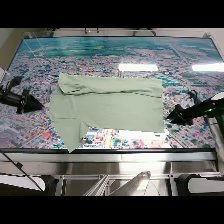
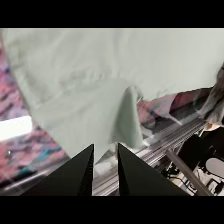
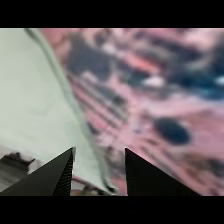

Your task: Fold the shirts.

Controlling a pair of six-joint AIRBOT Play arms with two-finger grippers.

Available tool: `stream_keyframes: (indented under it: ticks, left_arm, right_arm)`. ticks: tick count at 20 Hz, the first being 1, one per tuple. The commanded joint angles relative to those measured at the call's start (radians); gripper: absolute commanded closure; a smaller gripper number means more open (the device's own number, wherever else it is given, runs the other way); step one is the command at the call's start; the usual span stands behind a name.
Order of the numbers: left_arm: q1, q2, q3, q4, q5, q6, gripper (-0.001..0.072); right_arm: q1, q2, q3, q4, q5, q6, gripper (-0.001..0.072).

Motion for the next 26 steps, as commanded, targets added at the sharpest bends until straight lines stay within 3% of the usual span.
stream_keyframes:
  ticks: [1, 3, 4, 5, 7, 8, 13, 16, 18, 19, 20, 24, 26]
  left_arm:
    - [0.003, 0.134, -0.247, 0.152, 0.074, 0.002, 0.0537]
    - [0.003, 0.182, -0.35, 0.151, 0.149, 0.0, 0.0537]
    - [0.002, 0.195, -0.392, 0.15, 0.187, -0.009, 0.0536]
    - [-0.002, 0.2, -0.427, 0.15, 0.224, -0.019, 0.0534]
    - [-0.005, 0.199, -0.488, 0.146, 0.287, -0.024, 0.0465]
    - [-0.005, 0.199, -0.515, 0.129, 0.32, -0.023, 0.0465]
    - [-0.014, 0.187, -0.559, 0.006, 0.484, 0.003, 0.0466]
    - [-0.069, 0.109, -0.524, -0.072, 0.516, 0.025, 0.0468]
    - [-0.125, 0.035, -0.478, -0.136, 0.47, 0.06, 0.0485]
    - [-0.154, 0.003, -0.447, -0.138, 0.415, 0.078, 0.0659]
    - [-0.176, -0.019, -0.415, -0.136, 0.356, 0.101, 0.0696]
    - [-0.169, 0.029, -0.361, -0.103, 0.23, 0.102, 0.0697]
    - [-0.117, 0.093, -0.362, -0.017, 0.203, 0.047, 0.0696]
  right_arm:
    - [0.086, 0.007, -0.105, 0.057, -0.114, -0.061, 0.0327]
    - [0.148, 0.005, -0.105, 0.063, -0.162, -0.061, 0.0332]
    - [0.169, 0.005, -0.105, 0.081, -0.189, -0.061, 0.0378]
    - [0.178, 0.005, -0.105, 0.104, -0.204, -0.068, 0.045]
    - [0.181, 0.005, -0.105, 0.174, -0.204, -0.108, 0.068]
    - [0.18, 0.006, -0.105, 0.195, -0.204, -0.109, 0.0695]
    - [0.182, 0.006, -0.105, 0.21, -0.198, -0.109, 0.0695]
    - [0.182, 0.006, -0.105, 0.21, -0.19, -0.109, 0.0695]
    - [0.182, 0.006, -0.105, 0.214, -0.17, -0.109, 0.0695]
    - [0.181, 0.006, -0.105, 0.217, -0.158, -0.109, 0.0696]
    - [0.178, 0.006, -0.104, 0.216, -0.137, -0.109, 0.0695]
    - [0.107, 0.023, -0.103, 0.216, -0.03, -0.126, 0.0695]
    - [0.048, 0.041, -0.103, 0.216, 0.007, -0.132, 0.0696]
